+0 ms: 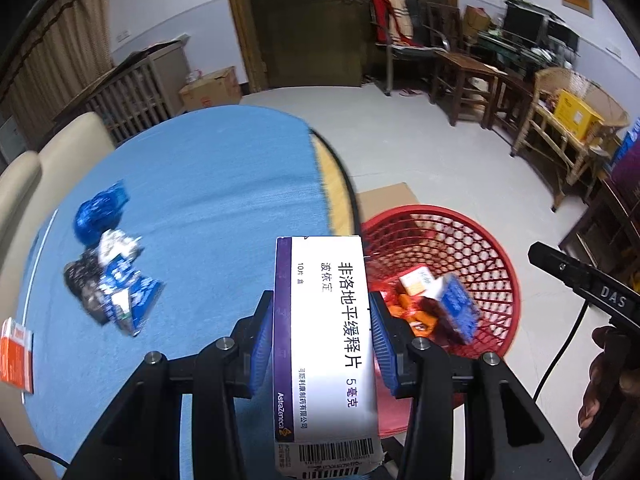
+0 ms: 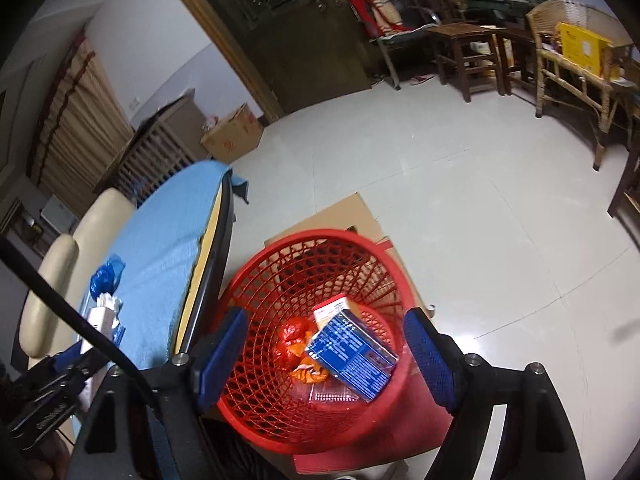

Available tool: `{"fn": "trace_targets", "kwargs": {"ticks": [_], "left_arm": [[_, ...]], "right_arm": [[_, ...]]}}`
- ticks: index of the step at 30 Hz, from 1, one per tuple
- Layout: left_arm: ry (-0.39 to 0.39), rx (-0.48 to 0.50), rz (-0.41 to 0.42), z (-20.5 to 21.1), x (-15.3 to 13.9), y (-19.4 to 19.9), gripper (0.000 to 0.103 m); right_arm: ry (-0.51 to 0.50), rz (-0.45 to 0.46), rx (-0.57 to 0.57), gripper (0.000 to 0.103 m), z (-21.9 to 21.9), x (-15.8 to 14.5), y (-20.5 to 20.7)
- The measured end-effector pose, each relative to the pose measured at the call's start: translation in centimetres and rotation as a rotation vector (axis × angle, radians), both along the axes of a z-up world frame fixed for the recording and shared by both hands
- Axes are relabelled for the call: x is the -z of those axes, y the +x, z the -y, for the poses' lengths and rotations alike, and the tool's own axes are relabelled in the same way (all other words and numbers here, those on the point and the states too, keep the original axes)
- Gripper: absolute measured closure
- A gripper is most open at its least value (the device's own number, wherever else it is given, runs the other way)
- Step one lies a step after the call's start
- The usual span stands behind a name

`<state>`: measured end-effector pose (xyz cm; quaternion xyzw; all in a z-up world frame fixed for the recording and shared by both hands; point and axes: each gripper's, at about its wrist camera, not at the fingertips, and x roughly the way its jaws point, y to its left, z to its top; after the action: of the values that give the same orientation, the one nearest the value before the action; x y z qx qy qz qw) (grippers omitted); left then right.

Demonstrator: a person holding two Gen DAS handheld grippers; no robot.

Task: Collect trash
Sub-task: 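Open both tools to drop the two boxes into the basket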

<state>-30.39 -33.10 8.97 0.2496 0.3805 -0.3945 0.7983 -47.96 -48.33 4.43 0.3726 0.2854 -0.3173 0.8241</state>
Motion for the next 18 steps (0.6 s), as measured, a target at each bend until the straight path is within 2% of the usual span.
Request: {"fn": "trace_targets", "kwargs": {"ticks": [9, 12, 14, 18], "left_arm": [[0.023, 0.1, -0.063, 4.9, 1.6, -2.5, 0.056], [0.039, 0.124, -0.1, 6.1, 2.2, -2.7, 0.052], [0.059, 0.122, -0.12, 6.7, 2.8, -2.5, 0.03], [0.065, 0.091, -0.128, 6.5, 2.8, -1.7, 0.027]], "right_arm": [[0.01, 0.039, 0.055, 0.02, 1.2, -0.7, -3.9], [0.011, 0.046, 0.07, 0.02, 1.6, -0.8, -4.8], [0.009, 0.054, 0.079, 0.02, 1.8, -1.0, -5.3], [-0.001, 0.062, 0.081, 0.02, 1.7, -1.6, -5.6]]}}
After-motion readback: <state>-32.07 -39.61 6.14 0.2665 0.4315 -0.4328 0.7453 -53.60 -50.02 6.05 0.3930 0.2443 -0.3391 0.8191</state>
